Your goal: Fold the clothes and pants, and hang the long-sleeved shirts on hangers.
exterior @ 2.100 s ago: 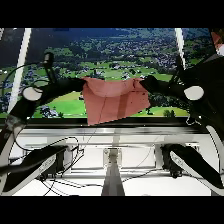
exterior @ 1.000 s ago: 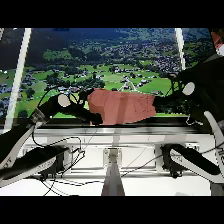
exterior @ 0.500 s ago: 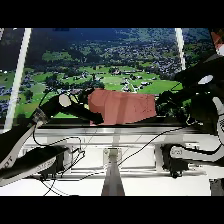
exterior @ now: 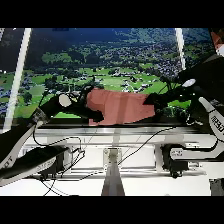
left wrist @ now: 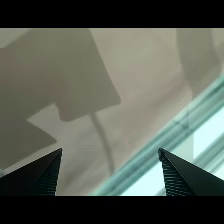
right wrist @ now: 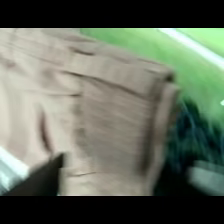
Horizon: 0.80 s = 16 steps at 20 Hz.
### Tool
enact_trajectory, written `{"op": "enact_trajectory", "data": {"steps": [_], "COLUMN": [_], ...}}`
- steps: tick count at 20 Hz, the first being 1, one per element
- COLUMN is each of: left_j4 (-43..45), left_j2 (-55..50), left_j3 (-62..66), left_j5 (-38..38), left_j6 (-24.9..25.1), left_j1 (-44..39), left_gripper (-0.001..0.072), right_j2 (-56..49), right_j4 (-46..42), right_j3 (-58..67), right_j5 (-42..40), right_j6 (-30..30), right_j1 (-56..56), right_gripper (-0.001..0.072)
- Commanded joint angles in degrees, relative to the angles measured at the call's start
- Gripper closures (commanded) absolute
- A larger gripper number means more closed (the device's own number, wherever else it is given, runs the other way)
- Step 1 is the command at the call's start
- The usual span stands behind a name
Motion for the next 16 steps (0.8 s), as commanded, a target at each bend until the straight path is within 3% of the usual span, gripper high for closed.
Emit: {"op": "enact_trajectory", "data": {"steps": [1,2,5,10,13,16], "left_j4": [0.0,0.0,3.6,18.8,30.3,38.1], "left_j2": [0.0,0.0,0.0,3.7,8.6,15.0], "left_j3": [0.0,0.0,1.6,13.1,20.5,23.5], "left_j5": [3.4,4.7,8.2,7.0,7.1,7.8], "left_j6": [0.0,0.0,0.0,0.0,0.0,0.0], "left_j1": [0.0,0.0,0.4,3.2,5.0,6.6], "left_gripper": [0.0005,0.0005,0.0005,0.0009,0.0162,0.0166], "right_j2": [-0.4,-0.4,1.7,11.5,17.5,22.3], "right_j4": [0.9,0.9,0.2,-8.1,-13.7,-20.0], "right_j3": [1.1,2.5,9.2,24.6,32.3,37.9], "right_j5": [-4.6,-4.4,-4.5,-8.5,-12.9,-12.9], "right_j6": [-0.7,-0.7,-0.7,0.4,8.4,19.4], "right_j1": [5.8,6.5,6.6,4.4,-0.2,-8.4], "right_gripper": [0.0519,0.0609,0.0648,0.0690,0.0690,0.0690]}}
